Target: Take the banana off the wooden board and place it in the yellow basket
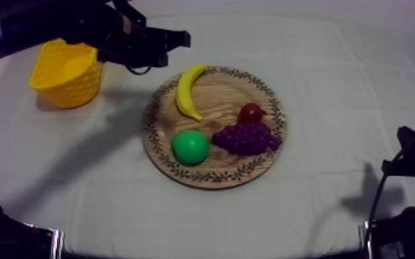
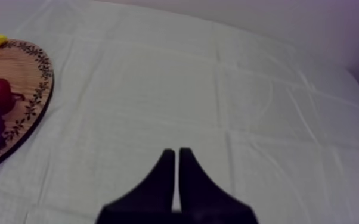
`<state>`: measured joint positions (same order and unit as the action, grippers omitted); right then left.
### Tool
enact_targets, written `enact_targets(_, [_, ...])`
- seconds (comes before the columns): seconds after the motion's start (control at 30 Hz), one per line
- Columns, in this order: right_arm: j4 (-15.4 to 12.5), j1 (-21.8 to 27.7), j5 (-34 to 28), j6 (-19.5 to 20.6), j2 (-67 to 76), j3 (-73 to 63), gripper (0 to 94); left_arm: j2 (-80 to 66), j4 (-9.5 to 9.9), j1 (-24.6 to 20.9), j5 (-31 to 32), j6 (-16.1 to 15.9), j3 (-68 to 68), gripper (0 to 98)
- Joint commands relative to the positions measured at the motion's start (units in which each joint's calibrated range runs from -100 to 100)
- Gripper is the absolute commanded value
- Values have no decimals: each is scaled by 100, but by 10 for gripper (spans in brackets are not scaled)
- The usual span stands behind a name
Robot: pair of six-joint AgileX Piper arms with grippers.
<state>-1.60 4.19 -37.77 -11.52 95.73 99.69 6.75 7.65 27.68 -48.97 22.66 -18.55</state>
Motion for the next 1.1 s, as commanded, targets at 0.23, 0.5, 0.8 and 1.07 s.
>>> enact_targets(0.23, [2,2,3,2,2,-3,3,130,-7,-41,649,-10,-455,462])
enact_targets(0.5, [2,2,3,2,2,-3,3,219,-115,-149,805,31,-610,509])
enact_targets(0.8, [2,2,3,2,2,-3,3,355,-264,-191,892,-38,-529,470])
enact_targets(1.07, [2,2,3,2,2,-3,3,928,-345,-202,512,-185,109,449])
